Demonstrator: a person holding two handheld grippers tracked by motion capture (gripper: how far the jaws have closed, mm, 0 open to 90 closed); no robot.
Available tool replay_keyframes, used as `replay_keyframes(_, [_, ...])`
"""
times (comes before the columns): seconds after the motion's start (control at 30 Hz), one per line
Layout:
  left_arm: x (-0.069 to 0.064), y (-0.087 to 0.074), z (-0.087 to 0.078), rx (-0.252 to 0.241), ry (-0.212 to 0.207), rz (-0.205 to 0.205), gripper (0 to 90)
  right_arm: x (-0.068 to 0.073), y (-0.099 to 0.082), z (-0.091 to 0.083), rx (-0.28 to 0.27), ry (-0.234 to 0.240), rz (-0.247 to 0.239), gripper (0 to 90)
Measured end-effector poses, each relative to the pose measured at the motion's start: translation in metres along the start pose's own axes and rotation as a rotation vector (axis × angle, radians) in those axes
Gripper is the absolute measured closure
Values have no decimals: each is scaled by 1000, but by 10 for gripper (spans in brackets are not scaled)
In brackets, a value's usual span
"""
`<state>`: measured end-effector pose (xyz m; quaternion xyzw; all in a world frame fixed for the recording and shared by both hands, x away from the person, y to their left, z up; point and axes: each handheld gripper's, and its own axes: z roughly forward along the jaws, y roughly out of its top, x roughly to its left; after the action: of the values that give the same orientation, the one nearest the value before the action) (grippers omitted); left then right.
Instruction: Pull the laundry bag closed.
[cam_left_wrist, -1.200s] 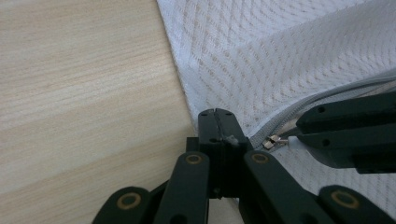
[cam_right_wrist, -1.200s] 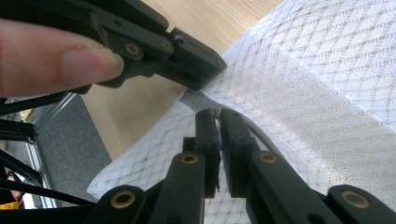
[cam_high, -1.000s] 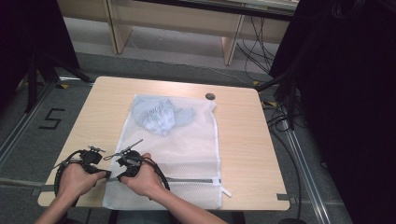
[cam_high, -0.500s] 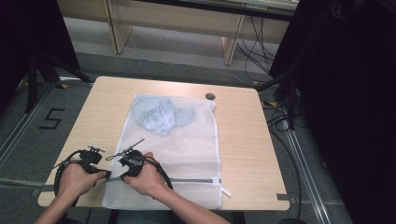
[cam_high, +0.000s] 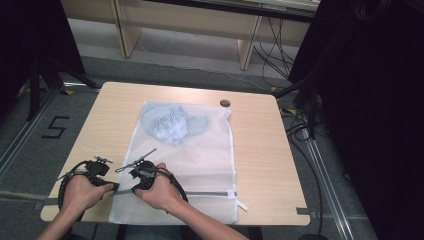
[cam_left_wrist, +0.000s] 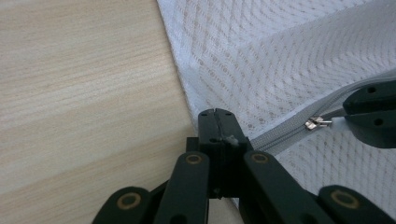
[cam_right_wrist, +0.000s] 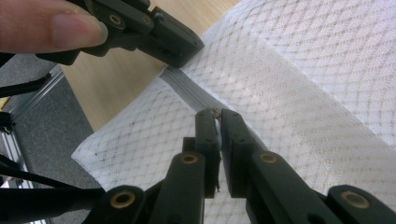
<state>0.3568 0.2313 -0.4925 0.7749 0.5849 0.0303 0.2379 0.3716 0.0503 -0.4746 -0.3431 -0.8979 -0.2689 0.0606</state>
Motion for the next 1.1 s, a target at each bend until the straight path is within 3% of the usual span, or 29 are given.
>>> replay_keyframes(0.8, [1, 0, 0, 3, -9, 0, 900, -4, -5, -8, 29, -10, 5, 869])
replay_keyframes(0.9, [1, 0, 0, 1, -6, 0, 900, -6, -6, -8, 27, -10, 2, 869])
replay_keyframes(0.93, [1, 0, 0, 4, -7, 1, 900, -8, -6, -8, 20, -15, -28, 869])
replay_keyframes(0.97, [1, 0, 0, 4, -7, 1, 900, -8, -6, -8, 20, -15, -28, 869])
replay_keyframes(1.0, [1, 0, 0, 0, -7, 1, 900, -7, -7, -9, 29, -7, 11, 869])
replay_keyframes(1.1, [1, 0, 0, 4, -8, 1, 900, -7, -8, -10, 29, -7, 15, 869])
